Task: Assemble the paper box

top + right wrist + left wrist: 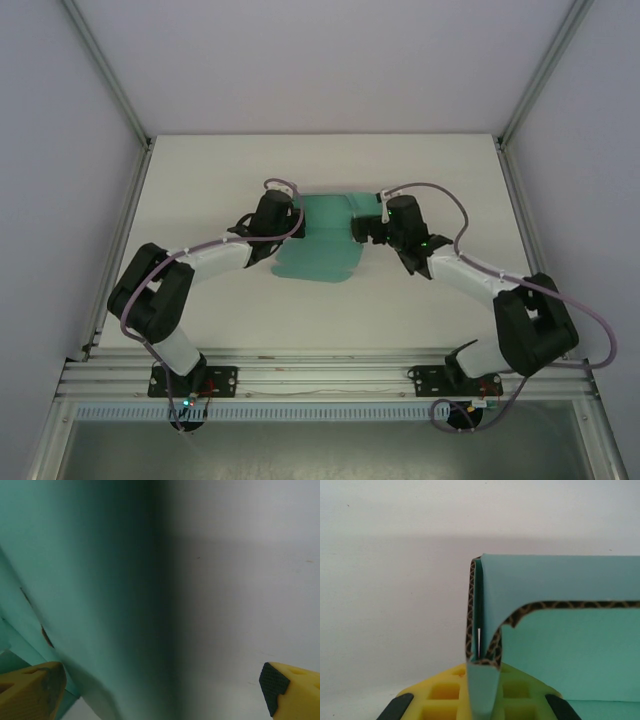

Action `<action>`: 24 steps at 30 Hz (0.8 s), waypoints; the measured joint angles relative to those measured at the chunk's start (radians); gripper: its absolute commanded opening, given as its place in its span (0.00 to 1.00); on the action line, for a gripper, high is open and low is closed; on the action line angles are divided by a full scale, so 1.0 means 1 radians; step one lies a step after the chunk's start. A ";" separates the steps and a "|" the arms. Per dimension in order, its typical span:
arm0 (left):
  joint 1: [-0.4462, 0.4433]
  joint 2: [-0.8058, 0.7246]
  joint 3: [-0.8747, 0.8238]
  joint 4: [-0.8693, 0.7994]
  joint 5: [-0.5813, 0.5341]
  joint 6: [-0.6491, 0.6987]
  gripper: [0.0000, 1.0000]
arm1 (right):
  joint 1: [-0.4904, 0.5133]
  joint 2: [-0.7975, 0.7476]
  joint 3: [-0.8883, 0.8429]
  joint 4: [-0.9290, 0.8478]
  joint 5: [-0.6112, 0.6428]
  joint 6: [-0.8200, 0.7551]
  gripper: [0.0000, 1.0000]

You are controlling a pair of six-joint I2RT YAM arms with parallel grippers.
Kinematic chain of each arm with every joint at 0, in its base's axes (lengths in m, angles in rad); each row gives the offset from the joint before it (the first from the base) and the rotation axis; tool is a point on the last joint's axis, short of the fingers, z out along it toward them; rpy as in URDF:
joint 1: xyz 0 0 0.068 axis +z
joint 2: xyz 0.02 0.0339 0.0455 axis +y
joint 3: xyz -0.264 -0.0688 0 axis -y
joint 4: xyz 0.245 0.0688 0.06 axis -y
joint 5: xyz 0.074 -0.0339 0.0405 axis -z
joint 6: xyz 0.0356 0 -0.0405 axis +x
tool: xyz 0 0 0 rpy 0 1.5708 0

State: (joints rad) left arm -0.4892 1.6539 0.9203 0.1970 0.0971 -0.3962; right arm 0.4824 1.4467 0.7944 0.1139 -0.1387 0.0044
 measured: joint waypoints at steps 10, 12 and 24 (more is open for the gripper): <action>0.000 0.010 0.001 -0.008 0.000 -0.060 0.00 | 0.125 0.137 0.063 0.052 0.238 -0.016 1.00; 0.000 0.014 0.002 -0.008 0.000 -0.068 0.00 | 0.143 0.156 0.070 0.064 0.309 -0.018 1.00; 0.001 0.021 0.016 -0.011 -0.002 -0.075 0.00 | 0.152 -0.074 -0.007 0.021 0.368 -0.027 1.00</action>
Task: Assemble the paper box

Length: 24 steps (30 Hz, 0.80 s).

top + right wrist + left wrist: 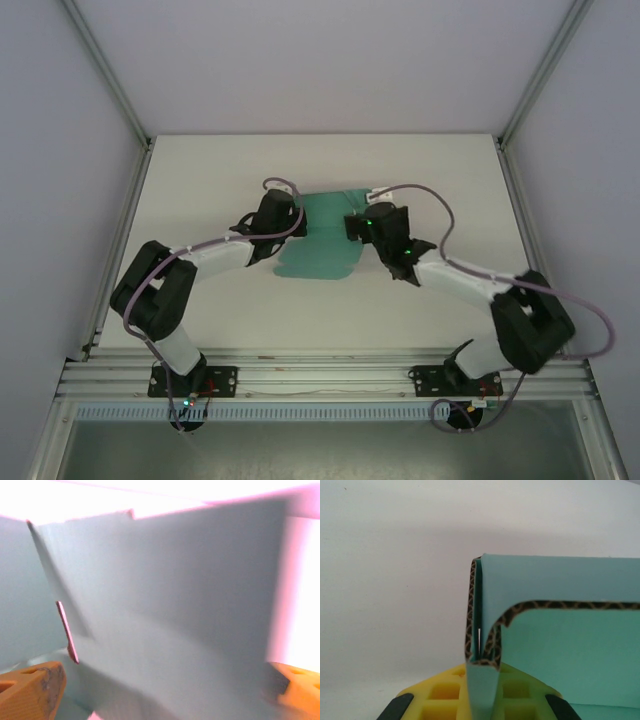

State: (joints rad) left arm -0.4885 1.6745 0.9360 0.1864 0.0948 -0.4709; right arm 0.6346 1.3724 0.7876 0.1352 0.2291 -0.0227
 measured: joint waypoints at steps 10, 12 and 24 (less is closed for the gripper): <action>0.012 -0.002 -0.011 0.005 0.001 0.035 0.00 | -0.303 -0.404 -0.090 -0.077 -0.314 0.097 0.96; 0.011 -0.005 -0.016 0.007 0.002 0.043 0.00 | -0.389 -0.398 -0.092 -0.083 -0.392 0.128 0.93; 0.012 -0.018 -0.029 0.022 0.029 0.065 0.00 | -0.473 -0.071 0.004 -0.134 -0.948 0.143 0.64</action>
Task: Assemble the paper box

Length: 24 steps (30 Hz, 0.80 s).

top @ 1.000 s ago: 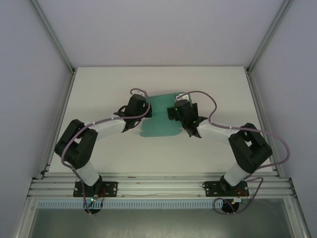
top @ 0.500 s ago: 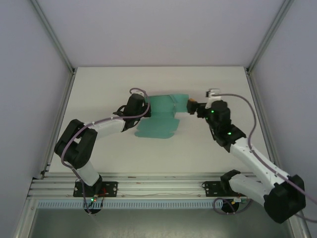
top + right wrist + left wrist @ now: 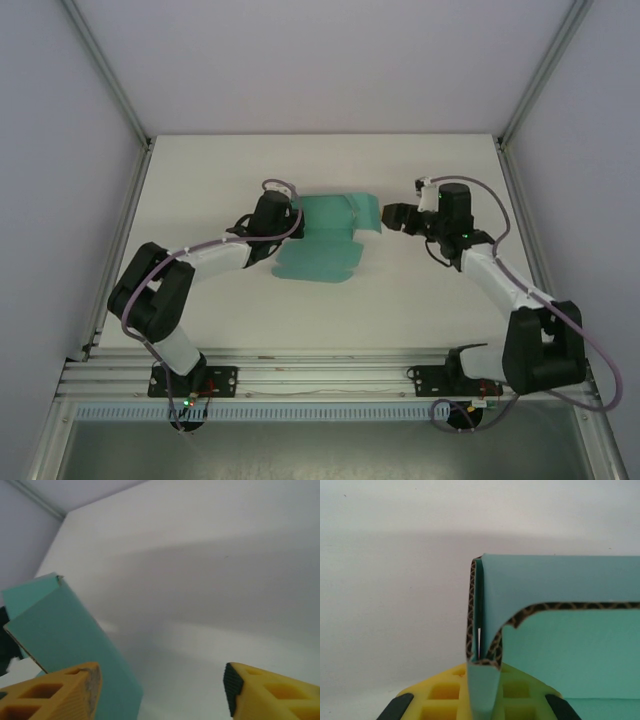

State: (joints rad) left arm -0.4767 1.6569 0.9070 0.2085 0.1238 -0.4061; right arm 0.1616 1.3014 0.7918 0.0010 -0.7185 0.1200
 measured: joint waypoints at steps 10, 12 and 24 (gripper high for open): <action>0.001 -0.002 0.000 0.012 0.027 0.008 0.00 | 0.093 0.087 0.076 -0.012 -0.202 -0.097 0.59; 0.001 -0.002 0.000 0.013 0.029 0.008 0.00 | 0.109 0.101 0.097 -0.013 -0.203 -0.108 0.59; 0.008 -0.002 0.000 0.003 0.013 0.008 0.00 | 0.205 0.262 0.232 -0.052 -0.101 -0.148 0.55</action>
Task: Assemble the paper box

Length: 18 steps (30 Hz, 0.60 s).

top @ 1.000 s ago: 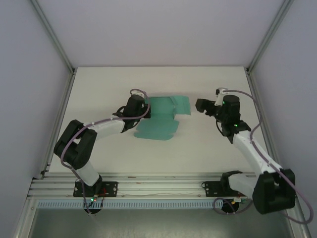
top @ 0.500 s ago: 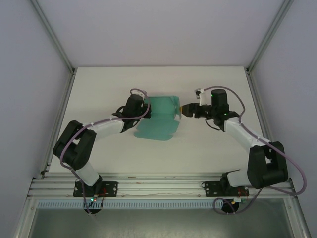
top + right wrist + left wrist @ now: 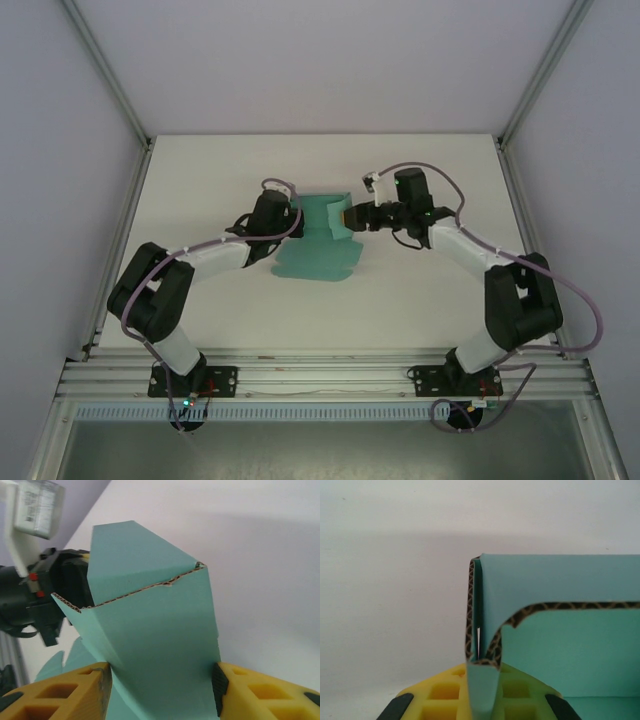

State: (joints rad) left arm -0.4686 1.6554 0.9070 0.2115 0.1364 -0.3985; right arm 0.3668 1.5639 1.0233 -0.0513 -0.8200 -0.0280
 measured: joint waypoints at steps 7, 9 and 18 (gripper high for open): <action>0.000 0.000 0.001 -0.042 -0.063 0.000 0.00 | 0.110 0.052 0.064 -0.048 0.267 0.000 0.55; 0.000 0.000 0.001 -0.047 -0.072 0.000 0.00 | 0.138 0.059 0.070 -0.054 0.333 0.001 0.55; -0.004 0.000 0.013 -0.087 -0.100 0.000 0.00 | 0.220 0.130 0.113 -0.066 0.698 0.028 0.08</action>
State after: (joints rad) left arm -0.4725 1.6558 0.9199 0.1249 0.0364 -0.3981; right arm 0.5869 1.6943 1.1362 -0.1169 -0.1223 -0.0002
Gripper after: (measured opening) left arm 0.090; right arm 0.142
